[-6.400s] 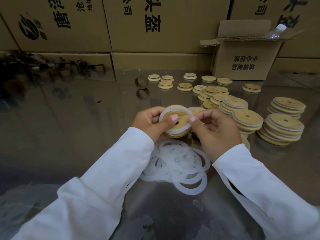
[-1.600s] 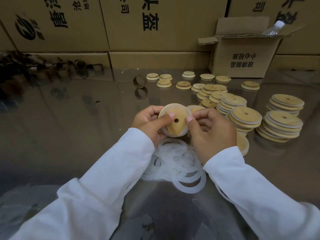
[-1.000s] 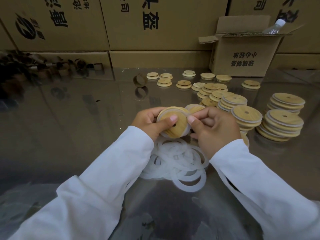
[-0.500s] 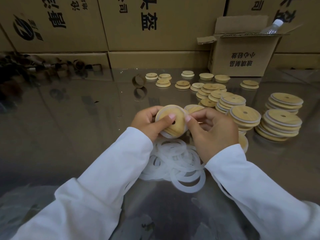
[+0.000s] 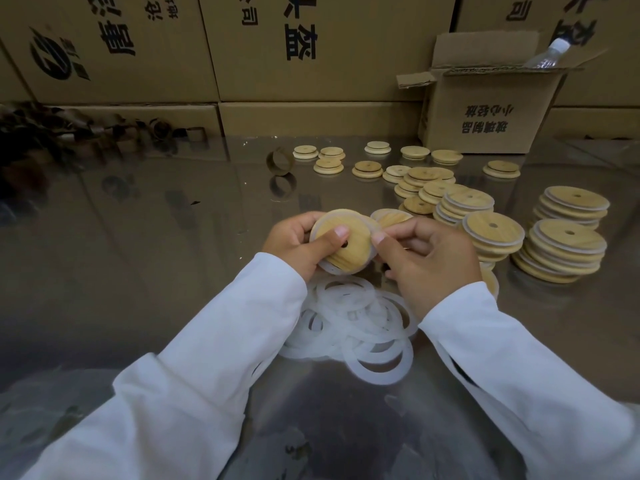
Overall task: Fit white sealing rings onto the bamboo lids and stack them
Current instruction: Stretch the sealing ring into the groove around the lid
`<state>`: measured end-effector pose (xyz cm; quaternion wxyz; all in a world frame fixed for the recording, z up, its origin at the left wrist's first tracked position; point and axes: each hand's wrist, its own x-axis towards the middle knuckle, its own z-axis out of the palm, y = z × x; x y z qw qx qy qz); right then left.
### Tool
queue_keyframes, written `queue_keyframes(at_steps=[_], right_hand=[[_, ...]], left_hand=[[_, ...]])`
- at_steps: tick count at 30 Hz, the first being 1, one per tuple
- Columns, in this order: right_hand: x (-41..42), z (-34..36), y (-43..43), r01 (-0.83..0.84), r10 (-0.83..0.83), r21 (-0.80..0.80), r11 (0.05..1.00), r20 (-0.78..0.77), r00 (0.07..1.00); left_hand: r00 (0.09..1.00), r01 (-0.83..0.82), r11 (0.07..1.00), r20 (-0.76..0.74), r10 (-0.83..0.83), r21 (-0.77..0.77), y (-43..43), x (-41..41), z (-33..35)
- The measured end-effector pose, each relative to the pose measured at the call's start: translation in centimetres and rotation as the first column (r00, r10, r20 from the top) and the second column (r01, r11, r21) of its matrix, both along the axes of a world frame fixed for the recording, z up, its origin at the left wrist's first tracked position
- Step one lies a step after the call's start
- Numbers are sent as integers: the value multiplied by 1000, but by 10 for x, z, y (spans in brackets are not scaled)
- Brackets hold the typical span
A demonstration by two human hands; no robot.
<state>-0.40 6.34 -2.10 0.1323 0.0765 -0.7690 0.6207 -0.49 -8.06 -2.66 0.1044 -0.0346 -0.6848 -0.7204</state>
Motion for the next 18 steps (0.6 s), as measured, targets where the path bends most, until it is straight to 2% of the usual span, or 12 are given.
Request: queue_keyframes(at_steps=[11,18], right_hand=[[0,1,-2,-38,40,-31,999,81,996],[0,0,-4,16,-15,-12,1000,75,997]], left_hand=[[1000,8,994,-9,-7,113,0,-2,-1],[998,6,992,-60,1,126,0,-4,-1]])
